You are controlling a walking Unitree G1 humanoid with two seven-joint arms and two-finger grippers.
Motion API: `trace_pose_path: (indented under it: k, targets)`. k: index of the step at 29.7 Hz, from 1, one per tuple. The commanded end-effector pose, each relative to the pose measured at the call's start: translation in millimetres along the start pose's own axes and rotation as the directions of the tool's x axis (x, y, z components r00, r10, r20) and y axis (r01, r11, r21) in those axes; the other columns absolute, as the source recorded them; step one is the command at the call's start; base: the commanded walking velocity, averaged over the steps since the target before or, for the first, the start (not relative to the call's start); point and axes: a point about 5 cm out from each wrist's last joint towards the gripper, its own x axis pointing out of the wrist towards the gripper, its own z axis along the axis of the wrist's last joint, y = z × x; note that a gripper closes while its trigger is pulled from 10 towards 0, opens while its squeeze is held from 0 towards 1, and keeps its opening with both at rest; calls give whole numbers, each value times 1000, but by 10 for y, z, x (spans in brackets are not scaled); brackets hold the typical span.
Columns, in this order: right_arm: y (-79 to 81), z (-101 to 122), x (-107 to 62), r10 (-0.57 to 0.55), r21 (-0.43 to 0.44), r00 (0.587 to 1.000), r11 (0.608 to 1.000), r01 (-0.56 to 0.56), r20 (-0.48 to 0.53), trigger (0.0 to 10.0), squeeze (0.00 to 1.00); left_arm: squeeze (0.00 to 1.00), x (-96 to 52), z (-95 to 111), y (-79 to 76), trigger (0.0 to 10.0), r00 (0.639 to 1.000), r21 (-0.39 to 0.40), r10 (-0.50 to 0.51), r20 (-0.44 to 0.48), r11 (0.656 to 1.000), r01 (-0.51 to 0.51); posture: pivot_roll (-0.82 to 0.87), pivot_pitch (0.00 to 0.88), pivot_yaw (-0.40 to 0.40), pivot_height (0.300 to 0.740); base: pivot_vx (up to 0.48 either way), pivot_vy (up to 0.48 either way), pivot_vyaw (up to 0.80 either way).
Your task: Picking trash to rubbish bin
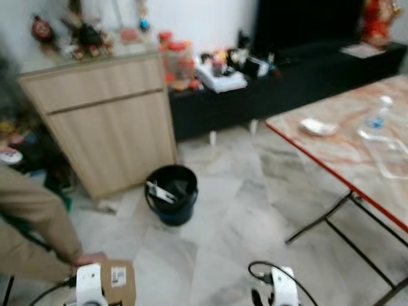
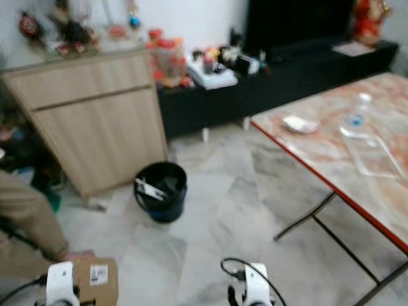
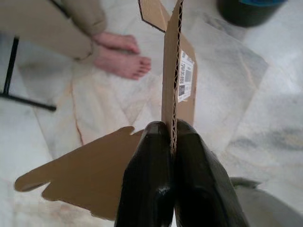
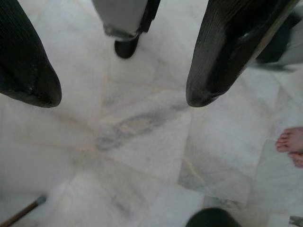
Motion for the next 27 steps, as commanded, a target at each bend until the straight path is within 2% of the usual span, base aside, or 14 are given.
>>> trace_pose_path:
  k: [1,5,17,23,27]
  targets:
    - [63,31,11,18,29,1000,999,-18,14,10000,0,0,4,10,-5,10000,1000,4,-1,1,1000,1,-90,16,7,740,0,0,0]
    - [98,57,17,37,46,999,998,-39,28,10000,0,0,6,14,5,10000,1000,15,5,-2,1000,-5,-91,14,10,740,0,0,0]
    - [140,35,17,55,13,998,998,-55,15,10000,0,0,5,15,35,10000,1000,24,14,-1,1000,-14,-84,10,16,740,290,0,0]
    - [141,33,16,58,2,998,998,-58,16,10000,0,0,5,18,42,10000,1000,28,15,-1,1000,-15,-82,5,16,740,293,0,634]
    - [132,37,16,49,25,999,998,-49,19,10000,0,0,6,19,46,10000,1000,29,14,-1,999,-14,-82,0,17,740,295,0,0]
